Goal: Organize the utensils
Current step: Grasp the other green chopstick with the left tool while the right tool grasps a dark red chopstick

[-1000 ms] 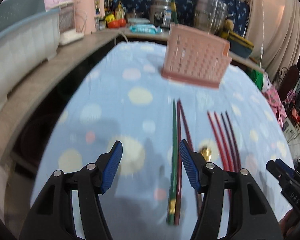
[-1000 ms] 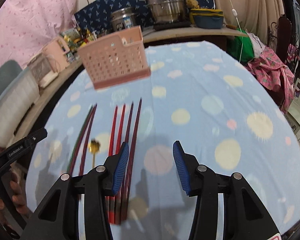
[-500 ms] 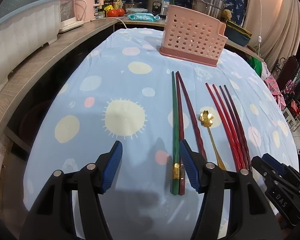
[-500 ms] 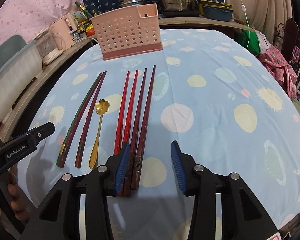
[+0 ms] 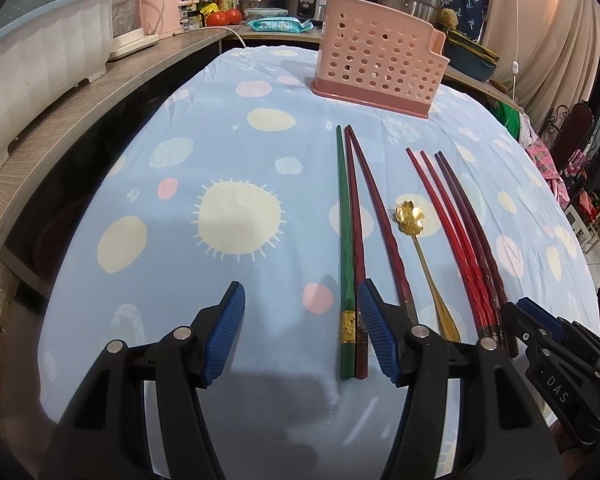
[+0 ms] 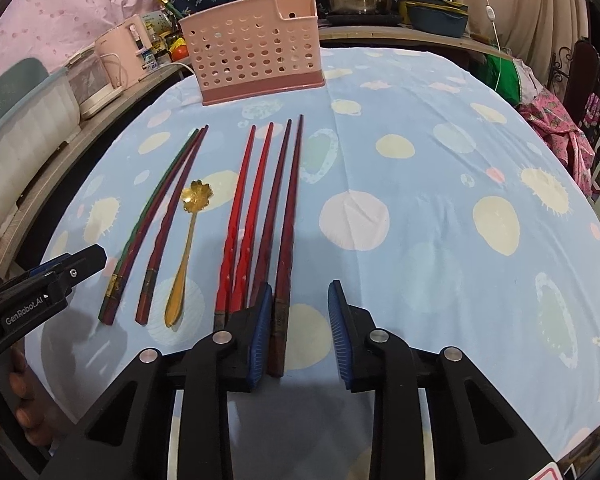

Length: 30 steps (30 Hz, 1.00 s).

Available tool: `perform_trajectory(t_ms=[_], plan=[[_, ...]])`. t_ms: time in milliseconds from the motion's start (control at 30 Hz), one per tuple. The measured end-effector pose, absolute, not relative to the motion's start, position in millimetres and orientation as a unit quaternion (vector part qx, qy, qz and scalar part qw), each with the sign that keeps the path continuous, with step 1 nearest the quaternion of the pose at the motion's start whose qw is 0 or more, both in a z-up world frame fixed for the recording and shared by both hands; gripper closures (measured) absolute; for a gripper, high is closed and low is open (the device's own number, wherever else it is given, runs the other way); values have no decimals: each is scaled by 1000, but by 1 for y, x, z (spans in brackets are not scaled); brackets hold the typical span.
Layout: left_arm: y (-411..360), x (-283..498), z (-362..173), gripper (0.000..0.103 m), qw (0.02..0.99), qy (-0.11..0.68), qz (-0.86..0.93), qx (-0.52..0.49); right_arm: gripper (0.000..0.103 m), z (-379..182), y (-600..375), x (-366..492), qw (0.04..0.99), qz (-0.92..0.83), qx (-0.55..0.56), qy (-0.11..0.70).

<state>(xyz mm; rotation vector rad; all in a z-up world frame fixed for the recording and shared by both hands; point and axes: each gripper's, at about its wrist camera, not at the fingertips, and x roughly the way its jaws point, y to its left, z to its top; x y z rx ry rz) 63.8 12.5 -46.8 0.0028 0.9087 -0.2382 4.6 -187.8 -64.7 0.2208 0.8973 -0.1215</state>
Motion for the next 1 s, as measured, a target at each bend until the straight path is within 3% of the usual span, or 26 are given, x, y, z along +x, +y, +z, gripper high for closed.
perform_trajectory(t_ms=[333,833,1000], plan=[[7,60,-53,48,888,443,-120,8,92,-66,-192,3,894,-62,111,430],[10,62,-60,53,887,448,-110,16,92,-67,-193,1,894,-61,113,430],[10,58,-62,67,890,442,-113,24,92,-67,-193,1,893,-60,114,430]])
